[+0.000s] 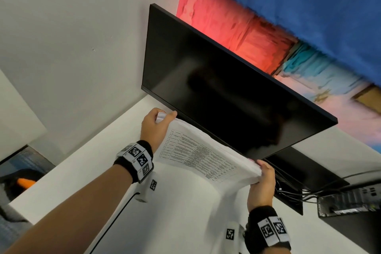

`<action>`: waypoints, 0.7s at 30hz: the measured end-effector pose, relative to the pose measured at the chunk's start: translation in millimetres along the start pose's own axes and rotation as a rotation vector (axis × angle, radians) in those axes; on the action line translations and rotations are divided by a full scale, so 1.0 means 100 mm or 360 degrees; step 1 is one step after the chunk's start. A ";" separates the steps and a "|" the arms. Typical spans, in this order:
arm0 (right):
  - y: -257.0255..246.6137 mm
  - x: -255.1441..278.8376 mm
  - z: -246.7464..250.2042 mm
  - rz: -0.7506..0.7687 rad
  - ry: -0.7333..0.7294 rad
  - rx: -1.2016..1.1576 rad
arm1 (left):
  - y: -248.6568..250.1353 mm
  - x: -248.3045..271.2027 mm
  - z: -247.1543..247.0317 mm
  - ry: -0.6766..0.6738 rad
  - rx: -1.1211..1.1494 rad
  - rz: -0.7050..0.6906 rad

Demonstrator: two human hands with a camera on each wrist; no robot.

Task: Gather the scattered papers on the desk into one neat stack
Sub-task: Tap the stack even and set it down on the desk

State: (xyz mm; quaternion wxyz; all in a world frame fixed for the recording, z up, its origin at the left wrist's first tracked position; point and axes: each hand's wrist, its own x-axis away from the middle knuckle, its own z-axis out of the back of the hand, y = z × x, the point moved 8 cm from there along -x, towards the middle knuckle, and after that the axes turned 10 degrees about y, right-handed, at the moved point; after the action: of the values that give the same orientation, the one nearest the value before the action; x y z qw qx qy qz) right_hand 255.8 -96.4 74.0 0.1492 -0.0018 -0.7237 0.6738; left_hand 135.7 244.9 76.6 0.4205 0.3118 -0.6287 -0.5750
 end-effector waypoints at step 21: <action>0.15 0.04 0.04 0.0105 -0.0098 0.0451 | -0.49 -0.02 -0.02 -0.0228 -0.0136 0.0092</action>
State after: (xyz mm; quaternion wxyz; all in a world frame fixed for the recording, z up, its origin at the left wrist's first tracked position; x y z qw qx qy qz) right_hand 248.5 -97.8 59.9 0.1035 0.0162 -0.6252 0.7734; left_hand 134.1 238.5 28.4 0.4038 0.2335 -0.6407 -0.6099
